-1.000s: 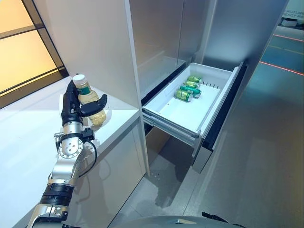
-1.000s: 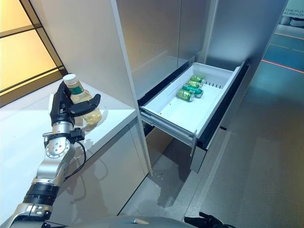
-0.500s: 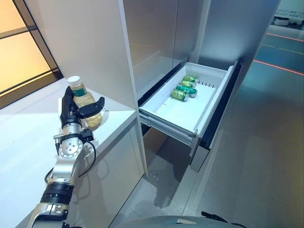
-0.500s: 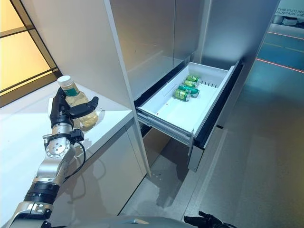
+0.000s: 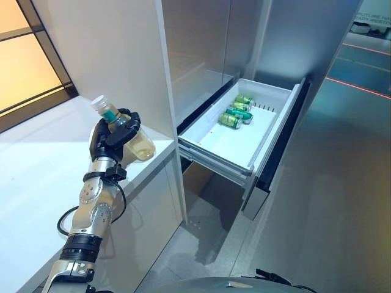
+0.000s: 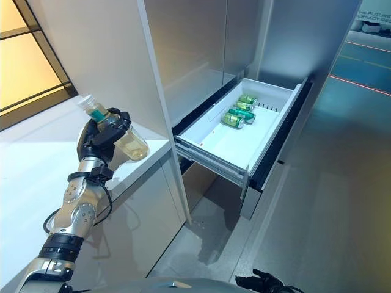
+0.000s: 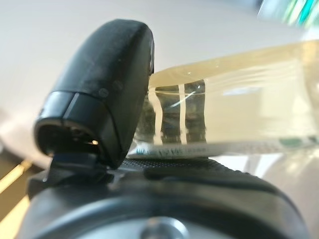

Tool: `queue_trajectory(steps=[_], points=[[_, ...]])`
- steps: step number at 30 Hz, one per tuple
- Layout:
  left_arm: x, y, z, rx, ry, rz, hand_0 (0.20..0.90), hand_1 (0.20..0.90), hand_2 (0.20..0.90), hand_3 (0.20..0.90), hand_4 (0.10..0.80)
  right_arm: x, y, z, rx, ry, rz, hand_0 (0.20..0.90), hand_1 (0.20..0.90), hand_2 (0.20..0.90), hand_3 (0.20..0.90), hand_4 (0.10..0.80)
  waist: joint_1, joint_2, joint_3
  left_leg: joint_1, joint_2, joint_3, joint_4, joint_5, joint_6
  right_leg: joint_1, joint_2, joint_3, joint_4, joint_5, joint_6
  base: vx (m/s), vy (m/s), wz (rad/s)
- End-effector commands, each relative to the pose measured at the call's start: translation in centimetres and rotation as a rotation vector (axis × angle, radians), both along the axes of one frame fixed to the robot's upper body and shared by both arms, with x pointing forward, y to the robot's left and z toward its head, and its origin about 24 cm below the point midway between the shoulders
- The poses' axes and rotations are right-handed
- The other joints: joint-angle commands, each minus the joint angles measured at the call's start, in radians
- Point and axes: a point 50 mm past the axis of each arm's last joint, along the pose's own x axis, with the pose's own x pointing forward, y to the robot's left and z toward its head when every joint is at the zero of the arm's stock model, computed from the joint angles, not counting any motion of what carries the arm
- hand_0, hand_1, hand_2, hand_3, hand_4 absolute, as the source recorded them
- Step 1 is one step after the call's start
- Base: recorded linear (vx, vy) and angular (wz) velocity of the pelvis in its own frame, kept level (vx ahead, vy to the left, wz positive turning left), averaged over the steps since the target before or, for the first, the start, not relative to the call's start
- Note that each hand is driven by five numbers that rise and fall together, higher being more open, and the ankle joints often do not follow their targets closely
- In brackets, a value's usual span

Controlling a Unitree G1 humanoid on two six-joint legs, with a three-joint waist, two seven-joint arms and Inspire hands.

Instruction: Put drinks into fridge and close the fridge

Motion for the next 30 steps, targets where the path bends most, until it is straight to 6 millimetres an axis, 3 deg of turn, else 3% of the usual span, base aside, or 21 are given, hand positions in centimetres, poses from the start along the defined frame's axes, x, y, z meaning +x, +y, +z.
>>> queue_trajectory(steps=[1, 2, 6, 9, 11, 15, 19, 20, 30], points=[[-0.7, -3.4, 12.8, 0.161, -0.671, -0.231, 0.3, 0.3, 0.3, 0.2, 0.1, 6.3, 2.4, 2.8, 0.092, -0.278, 0.234, 0.9, 0.9, 0.9, 0.9, 0.8, -0.009, 0.027, -0.007, 0.039, -0.085, 0.005, 0.012, -0.15, 0.078, -0.016, 0.062, -0.028, 0.121, -0.134, 0.002, -0.032, -0.039, -0.01], [-1.0, -4.3, 13.4, 0.218, -0.706, -0.309, 0.3, 0.3, 0.3, 0.2, 0.1, 7.7, 4.0, 4.2, 0.171, -0.352, 0.301, 0.9, 0.9, 0.9, 0.9, 0.8, -0.013, 0.024, -0.004, 0.037, -0.085, 0.004, 0.011, -0.148, 0.078, -0.017, 0.061, -0.032, 0.121, -0.134, 0.003, -0.037, -0.049, -0.01], [-1.7, -5.7, 13.7, 0.269, -0.74, -0.451, 0.3, 0.3, 0.3, 0.2, 0.1, 9.2, 6.3, 6.6, 0.291, -0.476, 0.413, 0.9, 0.9, 0.9, 0.9, 0.8, -0.019, 0.018, -0.004, 0.037, -0.086, 0.001, 0.009, -0.146, 0.077, -0.016, 0.06, -0.038, 0.118, -0.132, 0.005, -0.021, -0.04, 0.02], [-2.4, -7.5, 12.9, 0.284, -0.735, -0.623, 0.3, 0.3, 0.3, 0.2, 0.1, 11.3, 7.9, 10.5, 0.398, -0.642, 0.534, 0.9, 0.9, 0.9, 0.9, 0.8, -0.027, 0.012, 0.001, 0.039, -0.086, 0.001, 0.008, -0.141, 0.075, -0.016, 0.06, -0.038, 0.115, -0.126, 0.008, -0.017, -0.034, 0.01], [-2.7, -8.0, 12.4, 0.288, -0.726, -0.664, 0.3, 0.3, 0.3, 0.2, 0.1, 11.9, 8.2, 11.8, 0.42, -0.692, 0.568, 0.9, 0.9, 0.9, 0.9, 0.8, -0.029, 0.011, 0.003, 0.041, -0.085, 0.001, 0.007, -0.14, 0.076, -0.016, 0.06, -0.037, 0.115, -0.123, 0.008, 0.0, 0.0, 0.0], [-3.5, -9.3, 10.2, 0.322, -0.667, -0.77, 0.3, 0.3, 0.3, 0.2, 0.1, 14.2, 8.2, 18.1, 0.523, -0.886, 0.692, 0.9, 0.9, 0.9, 0.9, 0.8, -0.035, 0.007, 0.01, 0.042, -0.084, 0.006, 0.007, -0.135, 0.079, -0.017, 0.063, -0.023, 0.11, -0.111, 0.009, -0.01, -0.003, -0.02], [-3.3, -9.6, 9.0, 0.311, -0.604, -0.811, 0.3, 0.3, 0.3, 0.2, 0.1, 15.1, 8.2, 21.2, 0.595, -0.986, 0.747, 0.9, 0.9, 0.9, 0.9, 0.8, -0.032, 0.004, 0.01, 0.04, -0.084, 0.012, 0.007, -0.134, 0.082, -0.02, 0.064, -0.017, 0.108, -0.105, 0.009, -0.013, -0.003, -0.07], [-3.2, -9.8, 8.3, 0.304, -0.569, -0.825, 0.3, 0.3, 0.3, 0.2, 0.1, 15.5, 8.2, 22.7, 0.635, -1.025, 0.761, 0.9, 0.9, 0.9, 0.9, 0.8, -0.031, 0.002, 0.009, 0.039, -0.084, 0.017, 0.007, -0.133, 0.083, -0.021, 0.064, -0.015, 0.105, -0.103, 0.009, -0.008, -0.005, -0.07], [-2.9, -11.1, 5.9, 0.279, -0.431, -0.875, 0.3, 0.3, 0.3, 0.2, 0.1, 15.1, 10.0, 25.6, 0.925, -1.028, 0.791, 0.9, 0.9, 0.9, 0.9, 0.8, -0.026, -0.006, 0.008, 0.03, -0.085, 0.033, 0.011, -0.13, 0.088, -0.027, 0.065, -0.011, 0.096, -0.091, 0.01, -0.008, -0.007, -0.04]])
